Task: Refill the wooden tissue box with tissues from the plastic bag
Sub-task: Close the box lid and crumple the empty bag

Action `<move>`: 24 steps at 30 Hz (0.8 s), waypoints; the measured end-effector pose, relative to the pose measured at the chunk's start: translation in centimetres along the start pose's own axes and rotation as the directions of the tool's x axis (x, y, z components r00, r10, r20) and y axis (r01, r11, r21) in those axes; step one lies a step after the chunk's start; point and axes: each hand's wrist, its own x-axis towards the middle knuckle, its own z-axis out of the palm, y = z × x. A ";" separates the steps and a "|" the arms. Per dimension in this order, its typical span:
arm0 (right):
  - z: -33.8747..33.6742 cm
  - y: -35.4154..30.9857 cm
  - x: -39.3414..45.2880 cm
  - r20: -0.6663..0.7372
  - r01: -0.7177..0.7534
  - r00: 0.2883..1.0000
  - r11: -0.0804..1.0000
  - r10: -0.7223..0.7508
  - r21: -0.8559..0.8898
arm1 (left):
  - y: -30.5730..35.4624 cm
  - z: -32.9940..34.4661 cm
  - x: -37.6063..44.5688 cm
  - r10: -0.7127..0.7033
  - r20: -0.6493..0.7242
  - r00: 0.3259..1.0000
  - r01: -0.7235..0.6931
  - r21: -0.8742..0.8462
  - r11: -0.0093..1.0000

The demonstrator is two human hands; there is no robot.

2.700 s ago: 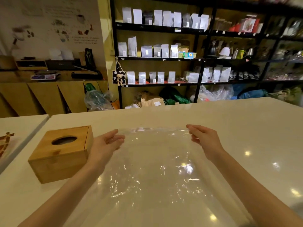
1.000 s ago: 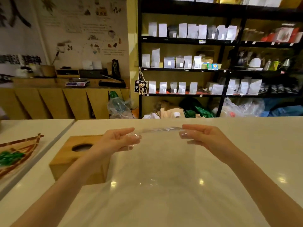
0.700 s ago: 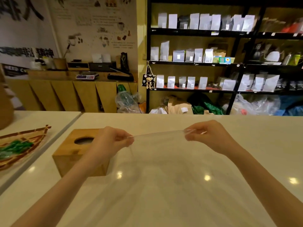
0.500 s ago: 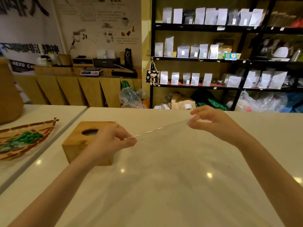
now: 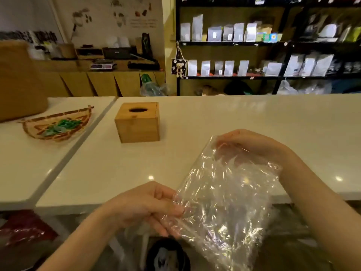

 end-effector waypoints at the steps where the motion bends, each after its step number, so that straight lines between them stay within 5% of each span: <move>1: 1.3 1.1 -0.9 0.014 -0.012 1.000 0.990 0.011 0.140 | -1.5 0.7 -0.9 -0.006 0.019 1.000 0.007 -0.035 0.999; 4: 5.1 5.7 -3.3 -0.102 0.111 0.993 0.804 -0.063 0.584 | -6.6 2.8 -3.2 -0.076 0.008 0.997 0.076 -0.192 0.979; 6: 8.6 8.8 -5.1 0.001 0.038 0.998 0.608 -0.064 0.793 | -10.3 4.1 -4.1 -0.153 -0.004 0.988 0.145 -0.296 0.944; 10: 13.3 16.9 -7.2 0.049 0.004 0.995 0.526 -0.086 0.851 | -17.9 6.4 -4.7 -0.341 0.005 0.940 0.307 -0.447 0.840; 13: 15.9 23.1 -7.5 0.141 -0.231 0.963 0.437 0.229 0.869 | -23.6 7.0 -4.0 -0.481 -0.016 0.877 0.397 -0.541 0.741; 19: 19.9 34.3 -4.4 -0.072 -0.460 0.767 0.624 0.638 0.632 | -35.1 6.2 -0.1 -0.667 -0.206 0.716 0.437 -0.613 0.658; 24: 23.6 44.0 0.8 -0.344 -0.487 0.734 0.807 0.586 0.335 | -45.0 3.7 4.9 -0.673 -0.326 0.664 0.371 -0.638 0.675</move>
